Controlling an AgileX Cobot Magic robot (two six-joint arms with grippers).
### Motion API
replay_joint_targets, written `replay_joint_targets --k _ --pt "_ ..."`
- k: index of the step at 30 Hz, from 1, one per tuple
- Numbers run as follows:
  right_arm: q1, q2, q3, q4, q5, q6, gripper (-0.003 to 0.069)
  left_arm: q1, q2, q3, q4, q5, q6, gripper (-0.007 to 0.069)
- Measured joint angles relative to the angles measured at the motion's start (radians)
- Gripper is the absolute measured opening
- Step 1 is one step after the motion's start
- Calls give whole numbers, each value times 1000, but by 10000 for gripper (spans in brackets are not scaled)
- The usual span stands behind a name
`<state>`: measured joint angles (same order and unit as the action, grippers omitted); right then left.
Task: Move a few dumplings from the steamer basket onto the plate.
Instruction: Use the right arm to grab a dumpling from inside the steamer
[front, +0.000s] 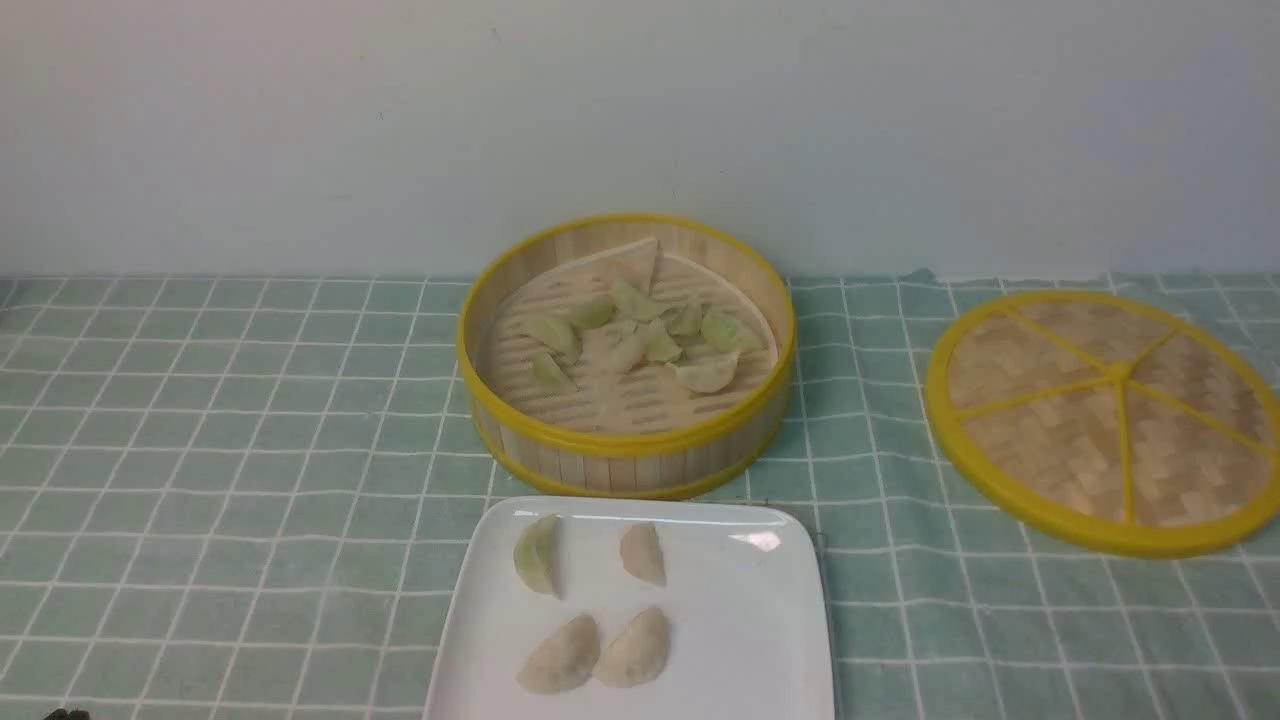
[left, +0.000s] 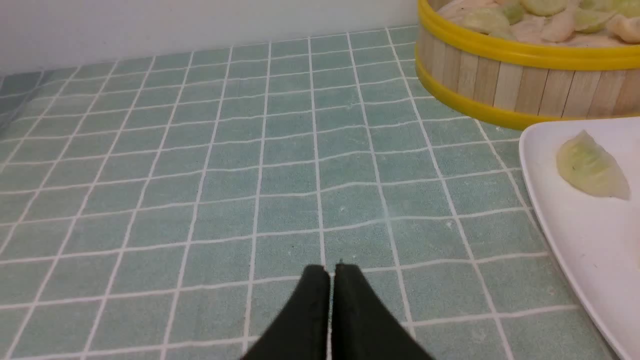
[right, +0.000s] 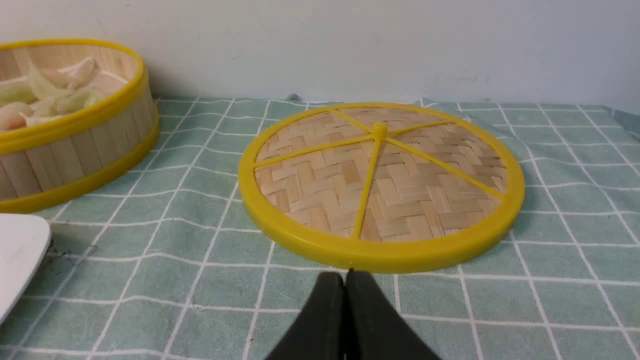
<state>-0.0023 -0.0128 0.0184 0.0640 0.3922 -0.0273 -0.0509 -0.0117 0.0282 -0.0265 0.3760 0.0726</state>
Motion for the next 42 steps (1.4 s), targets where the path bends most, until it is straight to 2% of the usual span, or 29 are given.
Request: replay_joint_targets --k 20,23,27,28,29,31,36,38,41,42 --pt "0 0 0 2 0 2 -14 0 0 0 0 1 0 -6" --pt "1 0 6 110 -38 48 -14 0 0 0 0 1 0 -6" --pt "5 0 11 470 -235 177 -14 0 0 0 0 1 0 -6" --pt "5 0 11 486 -254 182 -14 0 0 0 0 1 0 -6" --pt "5 0 11 588 -301 202 -14 0 0 0 0 1 0 -6" --pt "5 0 11 699 -369 214 -14 0 0 0 0 1 0 -6" --pt "5 0 11 839 -519 245 -14 0 0 0 0 1 0 -6" --pt "5 0 5 850 -533 247 -14 0 0 0 0 1 0 -6" --pt "5 0 -85 797 -445 201 -14 1 0 0 0 1 0 -6" --pt "5 18 -214 705 -294 135 -14 1 0 0 0 1 0 -6"
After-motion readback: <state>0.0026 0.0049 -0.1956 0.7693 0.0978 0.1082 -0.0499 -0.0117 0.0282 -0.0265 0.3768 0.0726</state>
